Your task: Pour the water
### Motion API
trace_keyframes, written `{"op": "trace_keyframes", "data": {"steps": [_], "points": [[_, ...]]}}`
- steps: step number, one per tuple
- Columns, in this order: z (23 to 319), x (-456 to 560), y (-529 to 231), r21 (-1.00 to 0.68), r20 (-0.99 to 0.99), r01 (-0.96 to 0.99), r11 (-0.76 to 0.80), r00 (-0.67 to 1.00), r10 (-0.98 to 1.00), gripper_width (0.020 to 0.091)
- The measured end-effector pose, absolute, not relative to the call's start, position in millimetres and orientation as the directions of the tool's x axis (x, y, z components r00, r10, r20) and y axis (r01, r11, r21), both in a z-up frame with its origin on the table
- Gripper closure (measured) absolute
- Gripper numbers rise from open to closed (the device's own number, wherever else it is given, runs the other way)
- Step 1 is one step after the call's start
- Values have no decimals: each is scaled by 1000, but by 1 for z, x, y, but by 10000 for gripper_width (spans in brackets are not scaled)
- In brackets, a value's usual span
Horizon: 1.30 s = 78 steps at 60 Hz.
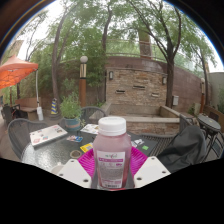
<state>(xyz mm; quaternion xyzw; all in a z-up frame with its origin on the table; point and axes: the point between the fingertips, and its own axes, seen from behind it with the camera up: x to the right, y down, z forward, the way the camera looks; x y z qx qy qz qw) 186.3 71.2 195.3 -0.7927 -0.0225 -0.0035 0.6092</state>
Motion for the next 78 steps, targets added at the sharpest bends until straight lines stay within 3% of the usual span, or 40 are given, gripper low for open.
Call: {"op": "trace_keyframes", "data": {"steps": [6, 17, 19, 31, 33, 39, 44, 45, 49, 61, 78], "points": [[137, 208, 76, -963, 4, 33, -266, 994, 109, 675], [63, 215, 78, -964, -45, 11, -266, 978, 203, 668], [75, 215, 77, -981, -44, -2, -193, 976, 214, 664], [73, 210, 74, -987, -28, 14, -160, 966, 256, 665], [72, 210, 74, -987, -25, 17, -161, 966, 258, 639], [67, 212, 71, -977, -45, 9, -212, 968, 247, 501], [55, 215, 61, -958, -48, 20, -288, 973, 226, 252], [57, 218, 59, -959, -41, 23, -284, 975, 218, 243], [54, 227, 47, -951, -13, 39, -307, 986, 166, 276], [59, 216, -16, -912, -61, -35, -408, 997, 52, 270], [116, 146, -156, -885, -8, -69, -460, 991, -133, 268]]}}
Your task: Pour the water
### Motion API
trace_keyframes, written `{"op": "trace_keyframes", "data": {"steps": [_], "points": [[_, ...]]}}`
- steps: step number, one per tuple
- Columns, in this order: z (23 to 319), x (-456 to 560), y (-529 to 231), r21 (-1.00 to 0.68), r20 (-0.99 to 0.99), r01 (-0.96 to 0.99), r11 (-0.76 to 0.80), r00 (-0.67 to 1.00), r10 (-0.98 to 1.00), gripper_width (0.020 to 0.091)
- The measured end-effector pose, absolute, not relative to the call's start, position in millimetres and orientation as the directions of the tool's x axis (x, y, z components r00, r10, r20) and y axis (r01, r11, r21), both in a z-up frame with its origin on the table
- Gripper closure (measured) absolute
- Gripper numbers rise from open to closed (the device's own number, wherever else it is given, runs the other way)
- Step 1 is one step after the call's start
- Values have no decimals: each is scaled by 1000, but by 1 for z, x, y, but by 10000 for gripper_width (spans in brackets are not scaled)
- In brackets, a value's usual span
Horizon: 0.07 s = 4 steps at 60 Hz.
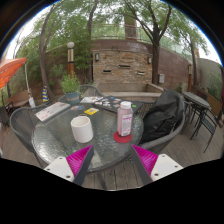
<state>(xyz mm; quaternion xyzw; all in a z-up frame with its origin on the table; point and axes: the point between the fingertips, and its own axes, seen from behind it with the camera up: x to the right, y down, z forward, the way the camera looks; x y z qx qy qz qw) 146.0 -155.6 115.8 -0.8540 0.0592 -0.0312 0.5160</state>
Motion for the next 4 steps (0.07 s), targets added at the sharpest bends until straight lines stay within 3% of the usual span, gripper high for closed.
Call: {"op": "trace_keyframes", "data": {"steps": [4], "points": [[136, 121, -184, -889, -17, -88, -449, 987, -161, 268]]}}
